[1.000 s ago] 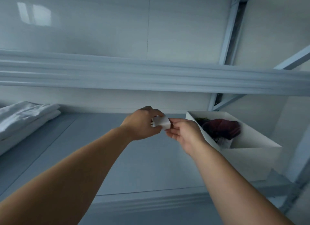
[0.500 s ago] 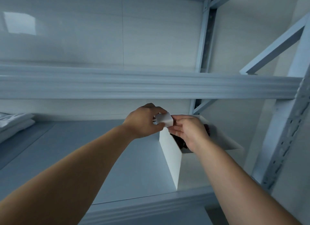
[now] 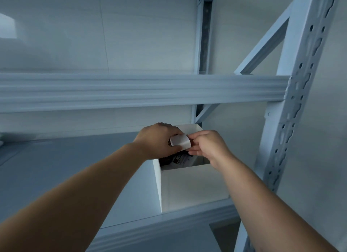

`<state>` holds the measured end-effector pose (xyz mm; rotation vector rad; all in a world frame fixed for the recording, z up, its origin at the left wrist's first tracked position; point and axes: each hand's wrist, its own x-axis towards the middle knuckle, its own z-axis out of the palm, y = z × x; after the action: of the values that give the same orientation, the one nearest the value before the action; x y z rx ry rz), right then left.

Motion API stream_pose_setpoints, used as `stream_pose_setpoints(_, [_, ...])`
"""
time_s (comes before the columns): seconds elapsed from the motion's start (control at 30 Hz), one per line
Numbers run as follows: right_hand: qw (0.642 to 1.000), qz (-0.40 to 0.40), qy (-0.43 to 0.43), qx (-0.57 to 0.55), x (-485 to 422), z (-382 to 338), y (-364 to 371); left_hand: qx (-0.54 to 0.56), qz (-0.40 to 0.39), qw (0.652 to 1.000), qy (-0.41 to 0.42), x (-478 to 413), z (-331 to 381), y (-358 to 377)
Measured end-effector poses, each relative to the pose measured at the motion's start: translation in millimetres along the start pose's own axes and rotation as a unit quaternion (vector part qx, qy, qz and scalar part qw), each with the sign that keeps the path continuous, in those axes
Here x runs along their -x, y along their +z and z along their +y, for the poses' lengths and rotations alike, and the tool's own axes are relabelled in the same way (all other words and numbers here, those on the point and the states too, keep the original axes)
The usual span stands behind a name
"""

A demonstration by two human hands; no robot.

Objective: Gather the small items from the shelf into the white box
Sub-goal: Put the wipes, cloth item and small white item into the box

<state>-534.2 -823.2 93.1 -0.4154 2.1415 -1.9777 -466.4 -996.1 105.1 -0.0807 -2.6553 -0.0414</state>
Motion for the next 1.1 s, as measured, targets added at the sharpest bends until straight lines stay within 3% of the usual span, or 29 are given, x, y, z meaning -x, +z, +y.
stream_pose_setpoints(0.23, [0.991,-0.023,0.007,0.133,-5,6,-13,-0.030,-0.053,0.998,0.013,-5,15,5])
stream_pose_setpoints(0.53, [0.985,-0.071,0.023,0.152,-15,14,-13,-0.040,-0.142,0.989,-0.020,-2,21,8])
stream_pose_setpoints(0.83, [0.977,-0.083,-0.021,0.197,-17,18,-9,-0.008,-0.079,0.995,-0.058,13,19,5])
stream_pose_setpoints(1.1, [0.933,-0.012,-0.144,0.330,0,21,-2,0.035,-0.035,0.995,-0.081,35,21,8])
